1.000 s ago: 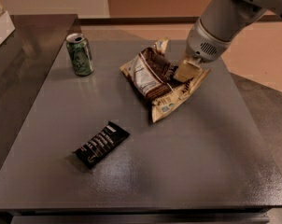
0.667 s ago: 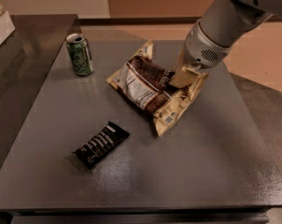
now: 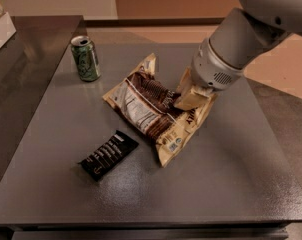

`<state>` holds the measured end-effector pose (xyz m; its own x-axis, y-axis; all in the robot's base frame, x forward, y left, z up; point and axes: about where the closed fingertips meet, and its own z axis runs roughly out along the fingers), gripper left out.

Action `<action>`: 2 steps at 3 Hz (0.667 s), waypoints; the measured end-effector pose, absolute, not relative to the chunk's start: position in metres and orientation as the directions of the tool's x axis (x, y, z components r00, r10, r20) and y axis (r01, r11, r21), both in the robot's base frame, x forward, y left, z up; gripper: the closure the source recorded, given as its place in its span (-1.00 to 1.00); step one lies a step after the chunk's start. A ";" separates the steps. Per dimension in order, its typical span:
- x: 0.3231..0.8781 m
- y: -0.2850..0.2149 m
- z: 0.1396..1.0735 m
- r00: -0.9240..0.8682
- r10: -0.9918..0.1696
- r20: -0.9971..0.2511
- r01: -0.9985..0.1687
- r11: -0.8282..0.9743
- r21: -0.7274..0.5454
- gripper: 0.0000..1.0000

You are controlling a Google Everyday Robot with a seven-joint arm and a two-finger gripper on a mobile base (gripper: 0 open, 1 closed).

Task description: Move brown chip bag near rxbar chocolate

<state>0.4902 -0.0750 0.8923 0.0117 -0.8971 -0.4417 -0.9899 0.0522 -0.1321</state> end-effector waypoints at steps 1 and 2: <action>0.474 -0.072 0.890 0.015 -0.896 -0.443 -0.991 0.047 -0.128 0.21; 0.463 -0.073 0.891 0.011 -0.894 -0.448 -0.988 0.059 -0.141 -0.25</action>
Offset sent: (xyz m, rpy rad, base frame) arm -0.0378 -0.0012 0.0007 0.0164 -0.0263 -0.0262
